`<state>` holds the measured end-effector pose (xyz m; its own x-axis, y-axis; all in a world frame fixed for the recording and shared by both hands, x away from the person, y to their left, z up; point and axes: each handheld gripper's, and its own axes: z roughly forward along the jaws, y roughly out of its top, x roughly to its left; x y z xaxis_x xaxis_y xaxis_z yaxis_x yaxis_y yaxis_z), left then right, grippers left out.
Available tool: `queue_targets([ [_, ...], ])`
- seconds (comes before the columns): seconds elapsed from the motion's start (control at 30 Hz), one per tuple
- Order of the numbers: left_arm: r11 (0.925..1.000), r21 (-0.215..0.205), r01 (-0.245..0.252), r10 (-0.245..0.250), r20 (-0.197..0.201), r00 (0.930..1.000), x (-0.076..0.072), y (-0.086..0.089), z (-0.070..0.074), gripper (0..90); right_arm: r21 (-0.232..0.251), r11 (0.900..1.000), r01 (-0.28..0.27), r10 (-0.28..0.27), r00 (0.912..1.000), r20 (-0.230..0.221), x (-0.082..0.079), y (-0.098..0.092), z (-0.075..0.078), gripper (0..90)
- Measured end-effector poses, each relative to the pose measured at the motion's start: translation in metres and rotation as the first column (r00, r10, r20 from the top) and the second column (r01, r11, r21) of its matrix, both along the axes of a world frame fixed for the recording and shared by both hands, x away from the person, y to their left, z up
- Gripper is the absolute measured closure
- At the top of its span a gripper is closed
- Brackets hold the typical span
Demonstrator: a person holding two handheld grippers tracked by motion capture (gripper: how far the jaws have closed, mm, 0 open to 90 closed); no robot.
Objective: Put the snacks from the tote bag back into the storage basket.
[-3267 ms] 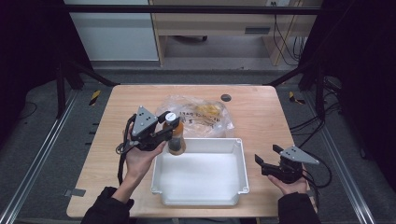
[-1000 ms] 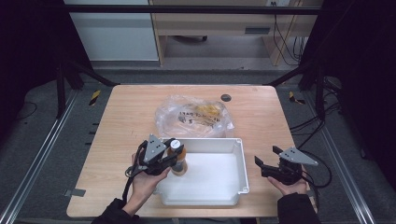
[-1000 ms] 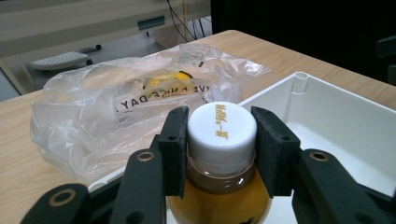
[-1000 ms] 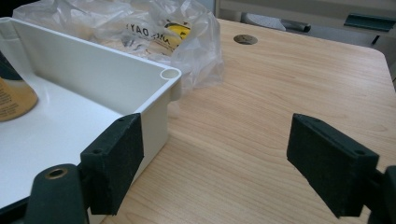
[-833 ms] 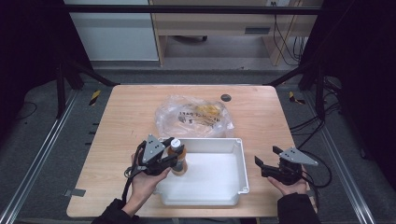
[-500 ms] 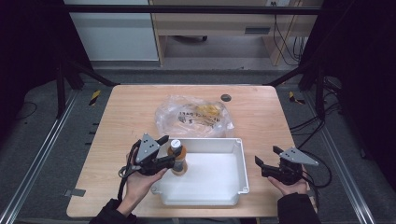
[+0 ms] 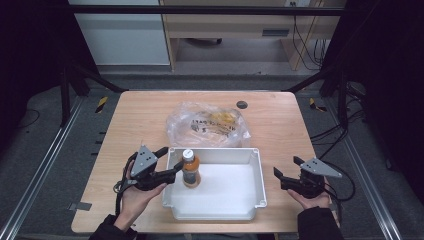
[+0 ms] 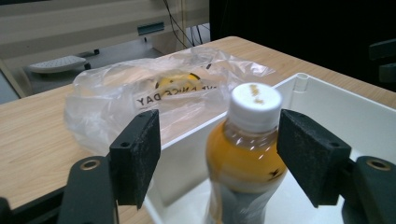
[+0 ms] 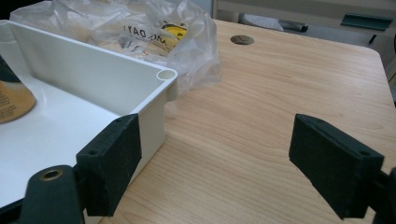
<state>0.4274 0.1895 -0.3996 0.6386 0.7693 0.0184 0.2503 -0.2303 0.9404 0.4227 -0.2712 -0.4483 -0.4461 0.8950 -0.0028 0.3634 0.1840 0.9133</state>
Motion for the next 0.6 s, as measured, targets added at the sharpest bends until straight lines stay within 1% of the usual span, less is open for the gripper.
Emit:
queue_targets([
  [0.03, 1.0, 0.0, 0.0, 0.0, 0.0, 1.0, 0.0, 0.0, 0.0, 29.6, 0.0, 1.0, 0.0, 0.0, 1.0, 0.0, 0.0, 0.0, 0.0, 17.0],
  [0.1, 0.9998, -0.004, -0.018, 0.018, -0.003, 0.9998, 0.002, 0.01, -0.004, 29.2, -0.003, 1.0, 0.003, -0.003, 1.0, 0.0, 0.0, 0.0, 0.0, 16.6],
  [0.23, 0.9991, -0.003, -0.042, 0.042, -0.008, 0.9991, 0.003, 0.023, -0.01, 29.0, -0.01, 1.0, 0.005, -0.005, 1.0, -0.003, 0.0, -0.001, 0.0, 15.8],
  [0.3, 0.9988, -0.002, -0.049, 0.049, -0.011, 0.9987, 0.003, 0.025, -0.012, 28.9, -0.016, 1.0, 0.008, -0.008, 1.0, -0.004, 0.0, -0.001, -0.001, 15.3],
  [0.4, 0.997, 0.015, -0.076, 0.076, -0.02, 0.9969, 0.006, 0.035, -0.021, 28.7, -0.021, 1.0, 0.008, -0.009, 1.0, -0.005, 0.0, -0.001, -0.001, 15.0],
  [0.6, 0.9921, 0.044, -0.118, 0.12, -0.055, 0.9913, 0.01, 0.052, -0.039, 28.5, -0.024, 1.0, 0.016, -0.016, 0.9998, -0.009, 0.0, -0.001, -0.002, 14.9],
])
